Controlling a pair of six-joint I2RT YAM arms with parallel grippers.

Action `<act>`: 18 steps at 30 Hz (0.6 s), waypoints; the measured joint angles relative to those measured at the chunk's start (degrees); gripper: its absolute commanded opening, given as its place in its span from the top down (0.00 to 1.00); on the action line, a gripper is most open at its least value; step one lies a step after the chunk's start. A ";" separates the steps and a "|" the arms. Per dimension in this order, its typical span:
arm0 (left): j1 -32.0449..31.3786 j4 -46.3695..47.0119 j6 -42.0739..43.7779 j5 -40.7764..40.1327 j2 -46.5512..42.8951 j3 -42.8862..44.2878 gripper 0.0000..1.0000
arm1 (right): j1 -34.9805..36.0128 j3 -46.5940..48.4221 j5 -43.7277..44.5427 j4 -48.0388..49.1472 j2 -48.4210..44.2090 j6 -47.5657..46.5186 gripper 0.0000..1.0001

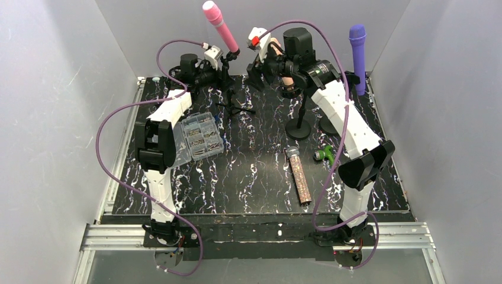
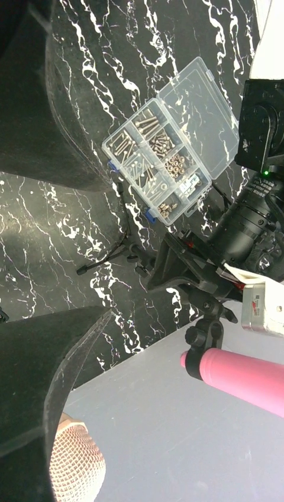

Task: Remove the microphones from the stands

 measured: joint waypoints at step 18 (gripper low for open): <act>-0.15 1.42 -4.57 1.81 -7.10 -1.42 0.90 | 0.00 -4.61 0.72 -1.92 -1.05 0.04 0.23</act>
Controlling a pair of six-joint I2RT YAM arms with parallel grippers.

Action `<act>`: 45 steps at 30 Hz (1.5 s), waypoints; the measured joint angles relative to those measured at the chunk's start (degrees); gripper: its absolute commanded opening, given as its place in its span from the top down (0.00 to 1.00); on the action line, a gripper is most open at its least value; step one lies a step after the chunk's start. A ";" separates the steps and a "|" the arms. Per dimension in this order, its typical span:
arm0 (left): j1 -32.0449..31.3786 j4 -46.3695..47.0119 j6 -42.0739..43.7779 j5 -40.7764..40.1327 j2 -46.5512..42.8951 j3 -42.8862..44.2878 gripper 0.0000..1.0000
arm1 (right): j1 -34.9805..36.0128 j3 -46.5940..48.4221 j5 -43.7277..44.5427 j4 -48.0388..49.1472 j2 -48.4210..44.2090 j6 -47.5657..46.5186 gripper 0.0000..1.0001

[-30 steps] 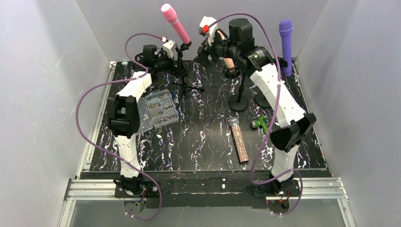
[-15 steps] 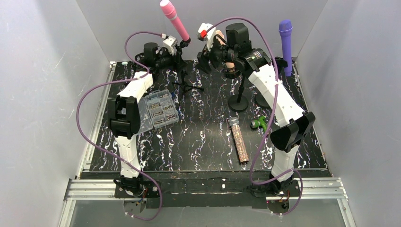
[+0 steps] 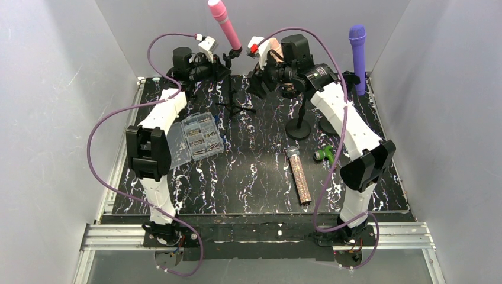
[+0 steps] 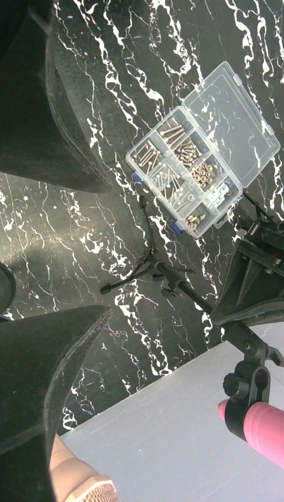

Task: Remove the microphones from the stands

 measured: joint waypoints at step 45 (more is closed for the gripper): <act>-3.37 7.28 -0.50 -4.50 -0.52 -8.26 1.00 | 0.00 -12.24 2.82 0.15 -6.05 3.21 0.26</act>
